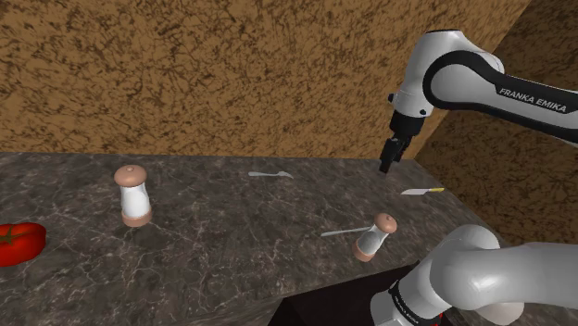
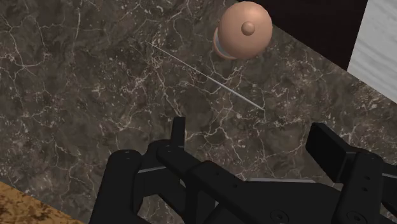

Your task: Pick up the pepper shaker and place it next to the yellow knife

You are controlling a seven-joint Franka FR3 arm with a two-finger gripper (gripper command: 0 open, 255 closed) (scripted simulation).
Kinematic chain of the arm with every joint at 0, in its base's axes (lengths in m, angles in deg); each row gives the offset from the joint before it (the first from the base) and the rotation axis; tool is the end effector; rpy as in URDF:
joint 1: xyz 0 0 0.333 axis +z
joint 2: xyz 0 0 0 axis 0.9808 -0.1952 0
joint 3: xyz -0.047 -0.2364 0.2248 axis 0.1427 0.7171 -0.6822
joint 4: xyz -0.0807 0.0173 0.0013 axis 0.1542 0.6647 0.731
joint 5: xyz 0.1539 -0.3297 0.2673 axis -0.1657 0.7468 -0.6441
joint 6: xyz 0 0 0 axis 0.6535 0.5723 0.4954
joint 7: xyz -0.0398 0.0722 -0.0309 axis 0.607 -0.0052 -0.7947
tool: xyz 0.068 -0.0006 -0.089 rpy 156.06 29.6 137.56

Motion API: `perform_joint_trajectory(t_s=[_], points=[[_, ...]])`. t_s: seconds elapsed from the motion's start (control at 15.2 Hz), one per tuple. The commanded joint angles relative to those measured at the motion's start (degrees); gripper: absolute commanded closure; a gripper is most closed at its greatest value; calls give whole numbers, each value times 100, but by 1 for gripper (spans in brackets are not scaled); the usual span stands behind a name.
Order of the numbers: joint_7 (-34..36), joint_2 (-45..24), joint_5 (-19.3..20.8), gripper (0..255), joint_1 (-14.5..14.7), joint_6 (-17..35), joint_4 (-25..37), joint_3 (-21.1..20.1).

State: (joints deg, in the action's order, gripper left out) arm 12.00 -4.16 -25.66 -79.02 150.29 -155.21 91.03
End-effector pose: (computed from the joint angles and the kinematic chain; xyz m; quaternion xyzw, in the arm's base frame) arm 0.3517 -0.0322 0.5533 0.9940 0.0459 -0.0914 0.0393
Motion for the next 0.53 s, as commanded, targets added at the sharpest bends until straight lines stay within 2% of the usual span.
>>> perform_joint_trajectory(t_s=[0.0, 0.46], points=[[0, 0, 0, 0, 0, 0, 0, 0], [287, 1107, -87, 0, -132, 330, -1617, 35]])
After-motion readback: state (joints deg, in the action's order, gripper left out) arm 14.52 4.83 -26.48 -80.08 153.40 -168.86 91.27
